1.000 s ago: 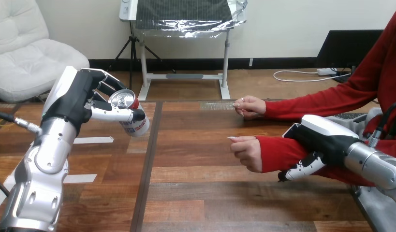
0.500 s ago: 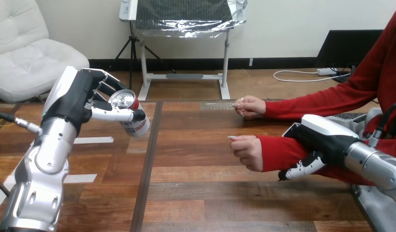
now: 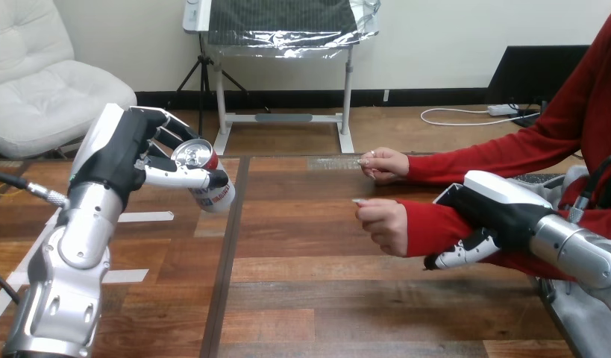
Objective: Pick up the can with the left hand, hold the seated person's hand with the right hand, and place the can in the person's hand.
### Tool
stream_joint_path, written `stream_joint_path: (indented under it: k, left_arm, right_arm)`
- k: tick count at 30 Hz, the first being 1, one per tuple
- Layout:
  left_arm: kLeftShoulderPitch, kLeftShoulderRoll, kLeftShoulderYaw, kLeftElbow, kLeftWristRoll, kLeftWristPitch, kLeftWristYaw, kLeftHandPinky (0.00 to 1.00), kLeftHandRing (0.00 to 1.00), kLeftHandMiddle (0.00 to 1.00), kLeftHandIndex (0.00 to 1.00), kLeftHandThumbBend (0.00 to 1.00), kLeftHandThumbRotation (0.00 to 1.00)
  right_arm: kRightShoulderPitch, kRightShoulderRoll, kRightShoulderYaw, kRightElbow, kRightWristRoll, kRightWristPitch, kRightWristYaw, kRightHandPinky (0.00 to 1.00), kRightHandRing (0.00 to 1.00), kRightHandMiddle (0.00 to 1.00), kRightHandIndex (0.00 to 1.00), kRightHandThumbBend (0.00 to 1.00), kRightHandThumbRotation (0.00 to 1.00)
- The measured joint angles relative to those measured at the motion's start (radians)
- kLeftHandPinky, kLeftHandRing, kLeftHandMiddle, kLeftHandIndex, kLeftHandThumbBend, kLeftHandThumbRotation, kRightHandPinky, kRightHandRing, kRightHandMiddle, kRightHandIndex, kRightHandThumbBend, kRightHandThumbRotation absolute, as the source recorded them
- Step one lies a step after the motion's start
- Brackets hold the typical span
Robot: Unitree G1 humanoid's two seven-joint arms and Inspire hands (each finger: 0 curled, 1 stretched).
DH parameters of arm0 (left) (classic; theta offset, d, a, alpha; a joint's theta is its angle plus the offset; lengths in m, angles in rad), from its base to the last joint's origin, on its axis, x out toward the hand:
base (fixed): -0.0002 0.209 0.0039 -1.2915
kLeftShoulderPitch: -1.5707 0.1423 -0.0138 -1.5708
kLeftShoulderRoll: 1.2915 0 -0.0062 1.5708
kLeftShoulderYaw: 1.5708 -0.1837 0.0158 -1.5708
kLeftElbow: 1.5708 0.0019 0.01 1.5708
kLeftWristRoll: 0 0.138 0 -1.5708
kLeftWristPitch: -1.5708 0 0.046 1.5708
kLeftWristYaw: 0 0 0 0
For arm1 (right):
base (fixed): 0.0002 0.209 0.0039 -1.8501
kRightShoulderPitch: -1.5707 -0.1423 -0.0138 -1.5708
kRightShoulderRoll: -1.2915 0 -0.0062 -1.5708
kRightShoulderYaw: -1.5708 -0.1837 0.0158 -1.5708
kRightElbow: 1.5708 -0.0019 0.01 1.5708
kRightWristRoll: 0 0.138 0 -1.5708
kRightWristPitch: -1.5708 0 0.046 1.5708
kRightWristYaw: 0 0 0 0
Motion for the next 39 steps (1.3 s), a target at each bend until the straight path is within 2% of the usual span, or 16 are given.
stream_joint_path:
  k: [13,18,25,39]
  left_arm:
    - [-0.004,-0.021,-0.012,0.001,-0.005,0.000,-0.010,0.30,0.36,0.42,0.44,0.71,0.00]
    - [-0.013,-0.031,-0.021,0.003,-0.003,0.000,-0.018,0.30,0.36,0.42,0.44,0.71,0.00]
    - [-0.034,-0.045,-0.052,0.020,0.002,-0.012,-0.022,0.31,0.36,0.42,0.44,0.72,0.00]
    - [-0.072,-0.102,-0.104,0.074,0.000,-0.043,-0.022,0.35,0.40,0.44,0.45,0.71,0.00]
  right_arm:
    - [0.000,0.014,0.000,-0.022,0.005,0.004,0.009,0.26,0.28,0.32,0.33,0.61,0.28]
    - [0.000,0.025,0.000,-0.033,0.006,0.016,0.024,0.25,0.28,0.32,0.34,0.61,0.27]
    - [0.000,0.044,0.000,-0.045,0.009,0.024,0.030,0.25,0.27,0.32,0.35,0.62,0.26]
    - [0.000,0.077,0.000,-0.073,0.012,0.024,0.030,0.25,0.27,0.32,0.33,0.62,0.34]
